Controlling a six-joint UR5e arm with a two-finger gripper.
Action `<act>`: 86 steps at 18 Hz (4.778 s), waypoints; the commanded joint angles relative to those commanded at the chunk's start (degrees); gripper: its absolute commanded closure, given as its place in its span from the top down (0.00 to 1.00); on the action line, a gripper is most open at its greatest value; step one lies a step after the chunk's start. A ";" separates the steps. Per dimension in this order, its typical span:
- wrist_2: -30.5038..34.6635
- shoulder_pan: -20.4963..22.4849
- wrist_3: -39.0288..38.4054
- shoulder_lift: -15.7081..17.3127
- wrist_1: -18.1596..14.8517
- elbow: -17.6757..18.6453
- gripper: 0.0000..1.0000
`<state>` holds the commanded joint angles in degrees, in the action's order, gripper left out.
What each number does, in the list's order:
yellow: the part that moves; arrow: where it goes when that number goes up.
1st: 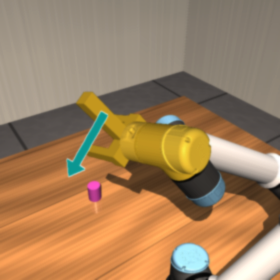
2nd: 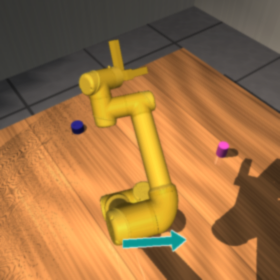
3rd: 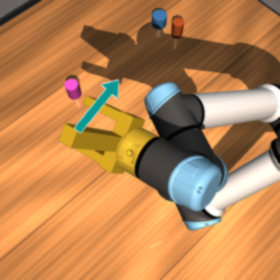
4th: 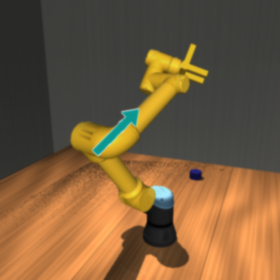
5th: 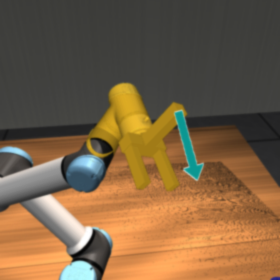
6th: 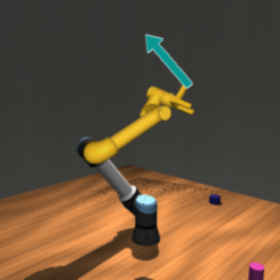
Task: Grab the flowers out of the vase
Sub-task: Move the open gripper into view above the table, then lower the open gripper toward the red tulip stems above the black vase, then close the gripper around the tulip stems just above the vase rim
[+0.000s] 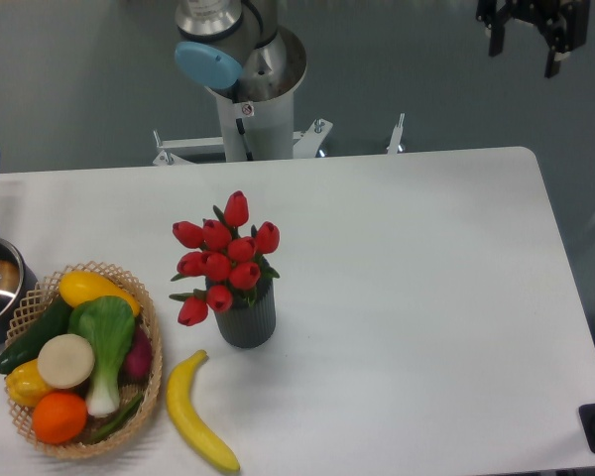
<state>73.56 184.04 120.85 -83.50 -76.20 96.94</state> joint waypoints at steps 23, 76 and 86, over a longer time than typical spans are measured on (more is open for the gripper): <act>-22.74 -1.58 -20.47 3.08 4.04 14.06 1.00; -50.01 -31.46 -25.49 -18.98 19.86 17.58 0.86; -50.54 -31.38 -26.63 -18.98 19.78 16.70 0.49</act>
<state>23.03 152.67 94.22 -102.48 -56.43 113.64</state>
